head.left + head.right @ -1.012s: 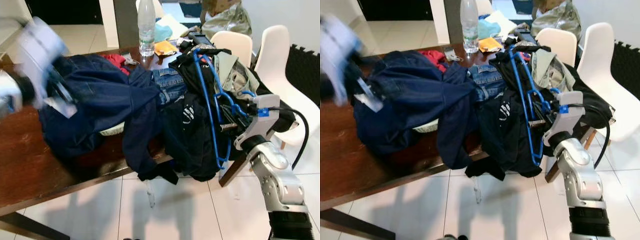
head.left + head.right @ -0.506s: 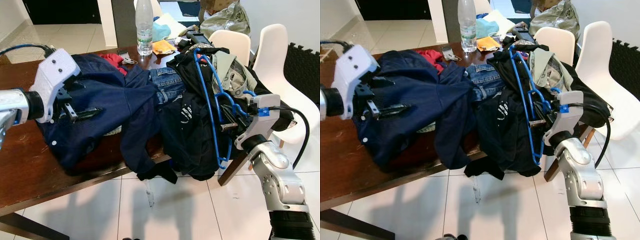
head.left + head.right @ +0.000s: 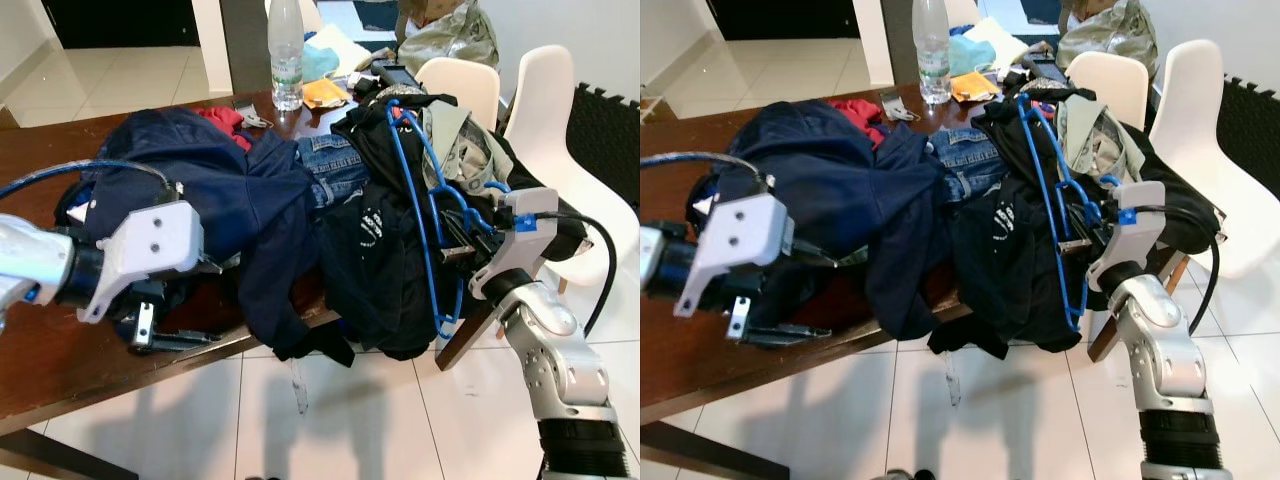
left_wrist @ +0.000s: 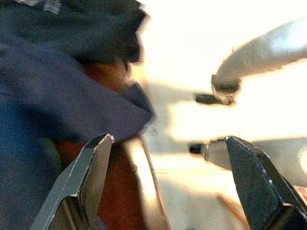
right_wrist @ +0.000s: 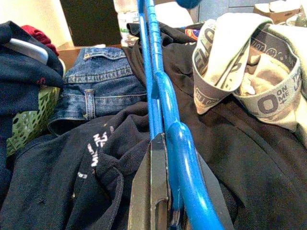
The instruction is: Hang hanger
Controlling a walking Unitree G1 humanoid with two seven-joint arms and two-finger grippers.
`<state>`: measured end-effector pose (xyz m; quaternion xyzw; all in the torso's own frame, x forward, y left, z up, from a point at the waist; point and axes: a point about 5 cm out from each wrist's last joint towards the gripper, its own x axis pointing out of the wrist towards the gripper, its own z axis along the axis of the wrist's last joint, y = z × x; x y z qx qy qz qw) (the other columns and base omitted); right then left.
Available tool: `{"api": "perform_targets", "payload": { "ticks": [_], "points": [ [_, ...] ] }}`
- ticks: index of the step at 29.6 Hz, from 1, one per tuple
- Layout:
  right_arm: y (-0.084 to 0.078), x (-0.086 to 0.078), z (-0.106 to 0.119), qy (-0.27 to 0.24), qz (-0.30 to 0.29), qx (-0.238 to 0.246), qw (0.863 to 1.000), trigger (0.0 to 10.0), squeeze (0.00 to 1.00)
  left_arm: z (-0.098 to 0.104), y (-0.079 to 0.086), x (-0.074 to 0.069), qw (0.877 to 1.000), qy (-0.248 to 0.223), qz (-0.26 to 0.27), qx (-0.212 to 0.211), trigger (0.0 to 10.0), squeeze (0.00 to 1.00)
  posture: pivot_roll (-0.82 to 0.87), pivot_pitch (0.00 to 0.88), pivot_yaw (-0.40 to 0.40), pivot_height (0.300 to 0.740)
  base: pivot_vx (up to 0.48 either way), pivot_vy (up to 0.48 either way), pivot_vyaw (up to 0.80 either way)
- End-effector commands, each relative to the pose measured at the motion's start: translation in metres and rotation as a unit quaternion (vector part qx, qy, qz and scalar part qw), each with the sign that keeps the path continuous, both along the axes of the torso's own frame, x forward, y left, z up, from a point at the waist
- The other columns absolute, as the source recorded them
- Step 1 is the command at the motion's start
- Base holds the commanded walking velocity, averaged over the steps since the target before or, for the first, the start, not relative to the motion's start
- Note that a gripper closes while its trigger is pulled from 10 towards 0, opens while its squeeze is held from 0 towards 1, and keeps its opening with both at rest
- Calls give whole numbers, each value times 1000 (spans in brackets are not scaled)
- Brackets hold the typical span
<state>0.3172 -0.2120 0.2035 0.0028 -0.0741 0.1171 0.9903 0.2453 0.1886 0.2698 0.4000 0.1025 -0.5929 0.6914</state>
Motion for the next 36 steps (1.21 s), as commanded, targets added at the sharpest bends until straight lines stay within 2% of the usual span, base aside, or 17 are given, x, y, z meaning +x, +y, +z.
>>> {"api": "perform_targets", "payload": {
  "ticks": [1, 2, 5, 7, 8, 10, 11, 16, 23, 27, 28, 29, 30, 31, 33, 34, 36],
  "points": [
    [-2, -1, -2, 3, -5, -2, 1000, 10000, 0, -8, -2, -5, 997, 18, -39, 63, 10000, 0, 111, 145, 21, 740, 0, 0, 0],
    [-2, -1, -2, 3, -6, -3, 1000, 10000, 0, -11, -2, -6, 995, 25, -52, 84, 10000, 0, 110, 144, 21, 740, 0, 0, 0],
    [-3, -1, -3, 4, -8, -3, 1000, 10000, 0, -13, 1, -4, 993, 19, -56, 104, 10000, 0, 110, 143, 22, 740, 0, 0, 0],
    [-4, -1, -3, 5, -9, -3, 1000, 10000, 0, -11, 11, 13, 985, -43, -45, 160, 10000, 0, 115, 140, 26, 740, 0, 0, 0],
    [-3, -1, -3, 5, -10, -2, 1000, 10000, 0, -9, 13, 19, 981, -68, -46, 175, 10000, 0, 115, 140, 27, 740, 0, 0, 0],
    [-3, -1, -3, 5, -10, -2, 1000, 10000, 0, -9, 13, 19, 981, -68, -46, 175, 10000, 0, 115, 140, 27, 740, 0, 0, 0],
    [-3, 0, -4, 5, -10, -2, 1000, 10000, 0, -7, 13, 25, 978, -94, -46, 183, 10000, 0, 116, 139, 29, 740, 0, 0, 0],
    [-2, 0, -5, 5, -10, -1, 1000, 10000, 0, -3, 7, 31, 976, -122, -56, 170, 10000, 0, 112, 139, 34, 740, 0, 0, 0],
    [-4, -2, -5, 6, -13, -1, 1000, 10000, 0, -2, 0, 27, 984, -112, -59, 125, 10000, 0, 109, 142, 32, 740, 0, 0, 0],
    [-5, -2, -5, 6, -14, -2, 1000, 10000, 0, 0, 2, 33, 983, -141, -43, 114, 10000, 0, 112, 145, 30, 740, 0, 0, 0],
    [-5, -2, -5, 6, -14, -2, 1000, 10000, 0, 4, 4, 40, 981, -161, -16, 103, 10000, 0, 113, 145, 32, 740, 0, 0, 0],
    [-4, -1, -5, 7, -14, -2, 1000, 10000, 0, 10, 9, 52, 978, -189, 57, 73, 10000, 0, 115, 147, 32, 740, 0, 0, 0],
    [-4, -1, -5, 7, -14, -2, 1000, 10000, 0, 10, 9, 52, 978, -189, 57, 73, 10000, 0, 115, 147, 32, 740, 0, 0, 0],
    [-4, -1, -5, 7, -14, -2, 1000, 10000, 0, 14, 14, 61, 971, -206, 113, 53, 10000, 0, 113, 149, 27, 740, 0, 0, 0],
    [-4, -1, -5, 7, -14, -2, 1000, 10000, 0, 14, 14, 61, 971, -206, 113, 53, 10000, 0, 113, 149, 27, 740, 0, 0, 0],
    [-3, -1, -5, 8, -13, -2, 1000, 10000, 0, 13, 20, 66, 964, -214, 153, 49, 10000, 0, 113, 152, 25, 740, 0, 0, 0],
    [-3, -1, -5, 8, -13, -2, 1000, 10000, 0, 13, 20, 66, 964, -214, 153, 49, 10000, 0, 113, 152, 25, 740, 0, 0, 0]
  ]
}}
